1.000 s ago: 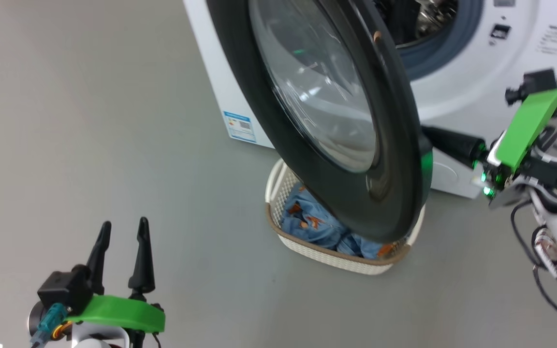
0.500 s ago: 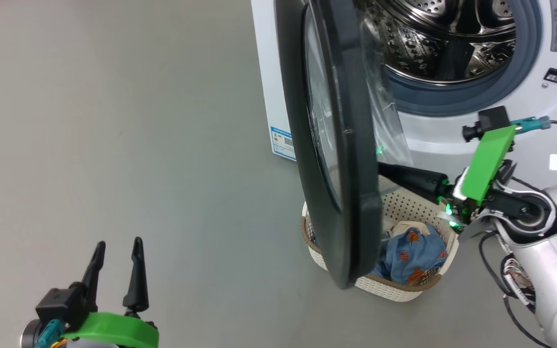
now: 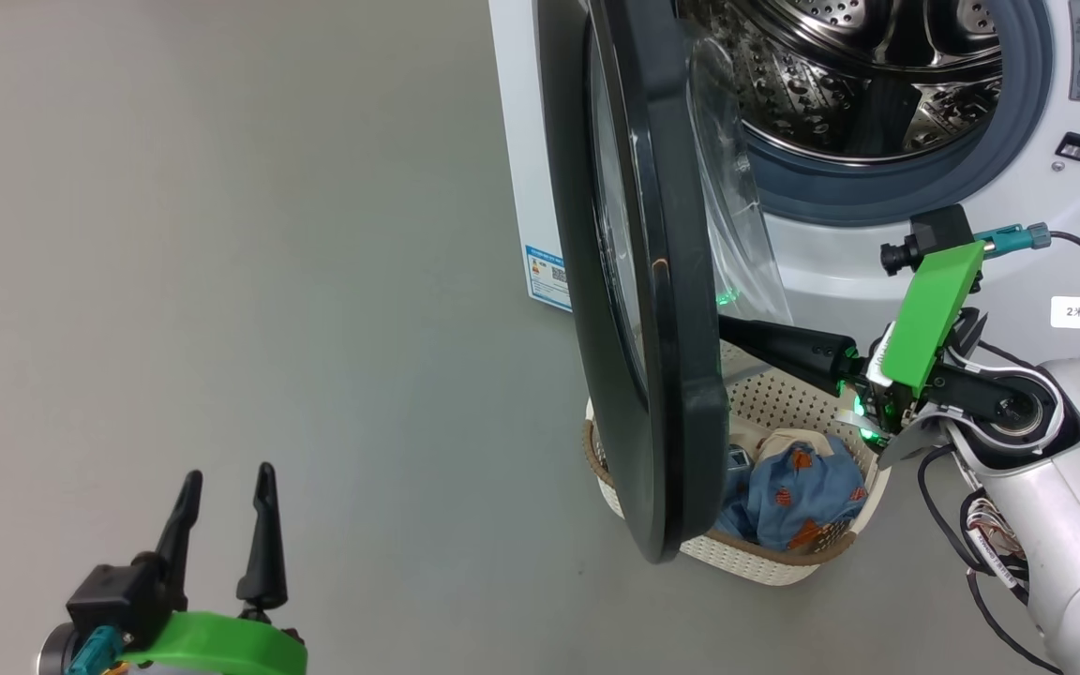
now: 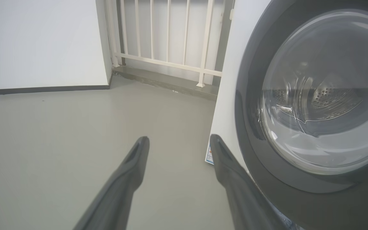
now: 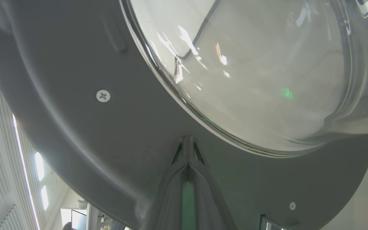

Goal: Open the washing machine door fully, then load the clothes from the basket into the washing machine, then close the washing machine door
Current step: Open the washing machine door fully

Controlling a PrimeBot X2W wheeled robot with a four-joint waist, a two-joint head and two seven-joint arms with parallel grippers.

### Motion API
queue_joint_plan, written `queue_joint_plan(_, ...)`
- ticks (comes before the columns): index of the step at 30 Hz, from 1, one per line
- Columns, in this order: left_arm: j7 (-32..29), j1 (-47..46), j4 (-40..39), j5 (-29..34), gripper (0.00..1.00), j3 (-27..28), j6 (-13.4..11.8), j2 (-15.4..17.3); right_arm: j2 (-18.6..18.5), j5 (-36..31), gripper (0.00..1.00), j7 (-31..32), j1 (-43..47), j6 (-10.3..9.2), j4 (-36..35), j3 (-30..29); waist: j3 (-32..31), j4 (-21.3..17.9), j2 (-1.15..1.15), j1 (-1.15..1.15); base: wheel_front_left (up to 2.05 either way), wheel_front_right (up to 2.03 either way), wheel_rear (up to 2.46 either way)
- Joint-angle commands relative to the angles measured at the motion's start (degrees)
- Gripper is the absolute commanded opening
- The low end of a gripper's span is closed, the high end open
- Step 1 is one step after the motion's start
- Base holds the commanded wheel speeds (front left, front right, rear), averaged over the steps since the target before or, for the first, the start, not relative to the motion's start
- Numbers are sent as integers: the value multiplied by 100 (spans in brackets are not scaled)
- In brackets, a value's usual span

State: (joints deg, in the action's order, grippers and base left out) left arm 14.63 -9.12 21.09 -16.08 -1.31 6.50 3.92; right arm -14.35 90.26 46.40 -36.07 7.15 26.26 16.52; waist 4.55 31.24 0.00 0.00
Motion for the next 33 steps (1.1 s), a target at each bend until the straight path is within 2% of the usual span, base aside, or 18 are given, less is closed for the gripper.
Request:
queue_joint_plan(1, 22, -124, -153, -45, 100, 138, -57, 131, 52, 31, 0, 10, -156, 34, -169, 30, -7, -12, 0, 0, 0, 0, 0)
queue_joint_plan(11, -1, -248, 10, -66, 100, -54, -21, 148, -112, -3, 0, -217, 88, 34, -385, -172, -135, -130, 0, 0, 0, 0, 0)
queue_joint_plan(13, 0, -258, 27, -79, 100, -64, -18, 162, -126, -20, 26, -241, 129, 34, -447, -181, -161, -236, 0, 0, 0, 0, 0)
queue_joint_plan(16, 3, -265, 30, -96, 100, -80, -20, 179, -131, -75, 50, -301, 215, 34, -635, -174, -220, -494, 0, 0, 0, 0, 0)
queue_joint_plan(19, 5, -259, 12, -101, 100, -109, -37, 170, -135, -185, 91, -435, 300, 34, -836, -169, -251, -713, 0, 0, 0, 0, 0)
queue_joint_plan(20, 6, -256, 7, -107, 100, -112, -38, 174, -140, -239, 100, -491, 333, 34, -910, -161, -256, -790, 0, 0, 0, 0, 0)
queue_joint_plan(27, 12, -260, 4, -128, 100, -132, -60, 204, -195, -600, 100, -955, 546, 34, -1352, -182, -267, -1330, 0, 0, 0, 0, 0)
queue_joint_plan(33, 19, -227, -33, -164, 100, -142, -69, 211, -261, -1044, 100, -1671, 762, 34, -1798, -202, -311, -1771, 0, 0, 0, 0, 0)
